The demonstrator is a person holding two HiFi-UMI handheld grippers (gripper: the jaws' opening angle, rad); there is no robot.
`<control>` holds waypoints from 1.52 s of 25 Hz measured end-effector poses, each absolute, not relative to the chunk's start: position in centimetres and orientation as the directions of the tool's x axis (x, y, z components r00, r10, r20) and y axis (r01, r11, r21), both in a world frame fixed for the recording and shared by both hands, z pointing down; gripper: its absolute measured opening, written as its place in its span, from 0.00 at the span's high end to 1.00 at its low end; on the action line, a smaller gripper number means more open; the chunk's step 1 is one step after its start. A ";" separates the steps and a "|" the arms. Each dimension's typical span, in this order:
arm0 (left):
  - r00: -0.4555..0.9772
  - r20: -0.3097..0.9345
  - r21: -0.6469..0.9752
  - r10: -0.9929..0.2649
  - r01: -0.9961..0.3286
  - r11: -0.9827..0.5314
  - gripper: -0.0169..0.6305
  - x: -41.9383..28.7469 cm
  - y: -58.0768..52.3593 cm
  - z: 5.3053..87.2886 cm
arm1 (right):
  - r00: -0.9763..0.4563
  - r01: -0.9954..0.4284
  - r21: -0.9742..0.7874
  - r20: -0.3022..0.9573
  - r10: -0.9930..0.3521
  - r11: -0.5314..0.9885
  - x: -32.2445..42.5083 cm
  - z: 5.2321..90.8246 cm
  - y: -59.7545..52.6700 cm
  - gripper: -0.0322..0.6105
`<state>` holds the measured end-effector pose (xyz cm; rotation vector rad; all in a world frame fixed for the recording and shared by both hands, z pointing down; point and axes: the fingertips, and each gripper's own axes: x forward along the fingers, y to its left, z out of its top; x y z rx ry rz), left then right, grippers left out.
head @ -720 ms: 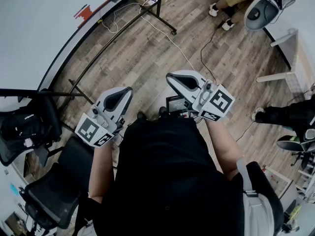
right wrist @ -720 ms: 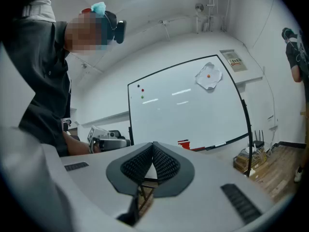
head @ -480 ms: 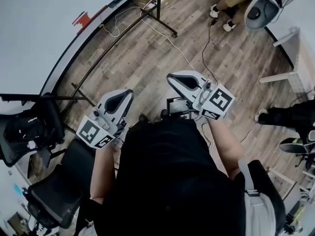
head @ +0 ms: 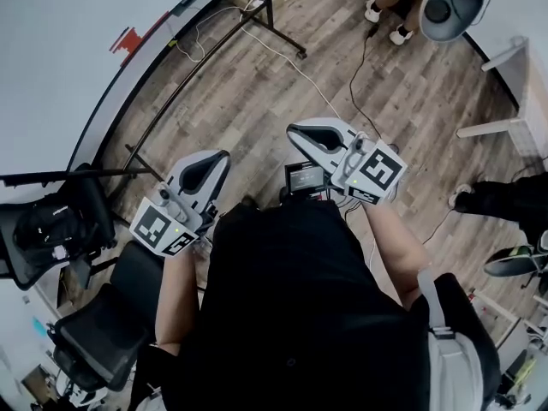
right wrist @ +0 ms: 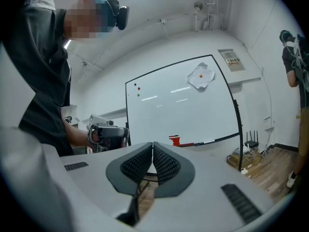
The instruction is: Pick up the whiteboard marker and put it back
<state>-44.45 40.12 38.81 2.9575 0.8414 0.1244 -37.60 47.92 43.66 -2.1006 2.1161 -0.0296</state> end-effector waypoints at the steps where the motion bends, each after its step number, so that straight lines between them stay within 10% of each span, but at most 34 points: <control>1: 0.847 0.064 0.087 0.528 0.522 -0.848 0.96 -44.2 40.5 39.1 | -0.002 -0.991 -0.130 -0.103 -0.995 0.015 -37.3 43.8 48.3 0.92; 38: 0.818 0.030 0.268 0.575 0.547 -0.793 0.96 -22.1 20.9 40.2 | 0.177 -0.966 -0.177 0.071 -0.982 -0.187 -16.5 43.8 35.5 0.92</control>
